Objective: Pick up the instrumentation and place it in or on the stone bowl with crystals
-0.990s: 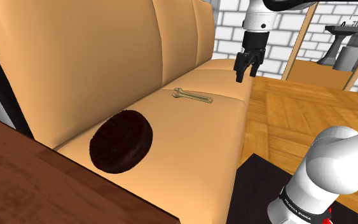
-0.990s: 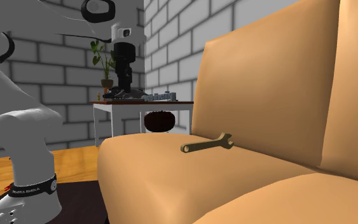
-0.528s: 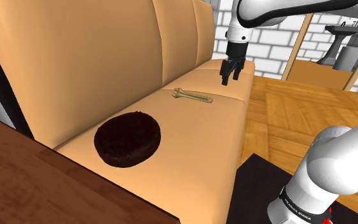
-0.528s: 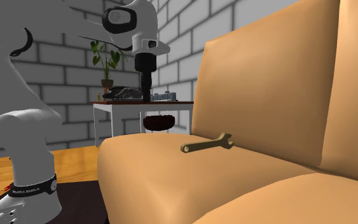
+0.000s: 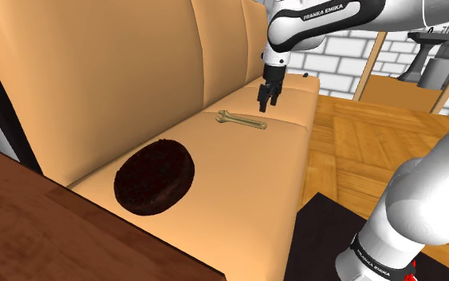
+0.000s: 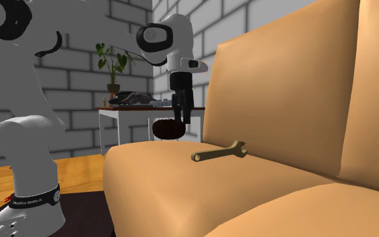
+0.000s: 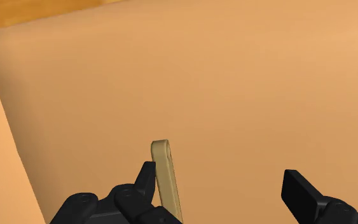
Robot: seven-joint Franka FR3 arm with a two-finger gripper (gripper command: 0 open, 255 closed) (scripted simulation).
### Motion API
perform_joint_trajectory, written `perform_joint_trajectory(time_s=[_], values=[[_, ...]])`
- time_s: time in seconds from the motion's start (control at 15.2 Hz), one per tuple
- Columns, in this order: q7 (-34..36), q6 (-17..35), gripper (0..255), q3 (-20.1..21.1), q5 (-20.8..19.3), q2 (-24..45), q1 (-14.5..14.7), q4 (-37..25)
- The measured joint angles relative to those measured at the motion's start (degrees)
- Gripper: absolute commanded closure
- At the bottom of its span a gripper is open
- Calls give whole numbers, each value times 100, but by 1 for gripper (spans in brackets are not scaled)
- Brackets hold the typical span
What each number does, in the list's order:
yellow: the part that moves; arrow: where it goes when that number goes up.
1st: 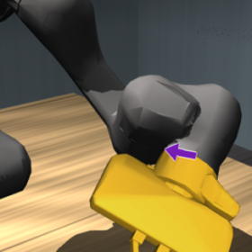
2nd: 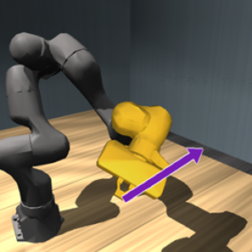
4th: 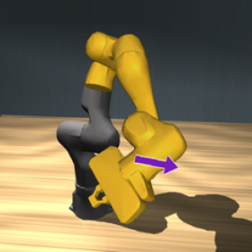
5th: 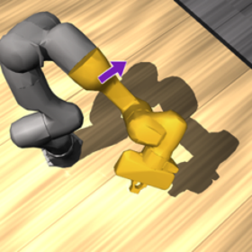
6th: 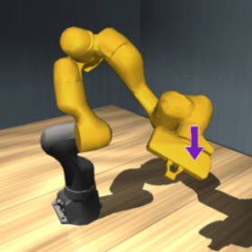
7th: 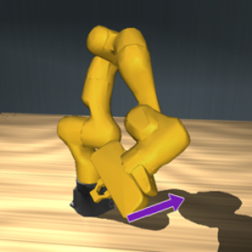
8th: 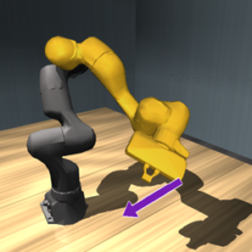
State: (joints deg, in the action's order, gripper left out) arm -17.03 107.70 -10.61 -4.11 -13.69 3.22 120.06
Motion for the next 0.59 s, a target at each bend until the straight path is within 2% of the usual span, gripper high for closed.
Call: perform_joint_trajectory(time_s=[0.59], values=[[-1226, 518, 0, -161, 625, 1984, 30, -1447]])
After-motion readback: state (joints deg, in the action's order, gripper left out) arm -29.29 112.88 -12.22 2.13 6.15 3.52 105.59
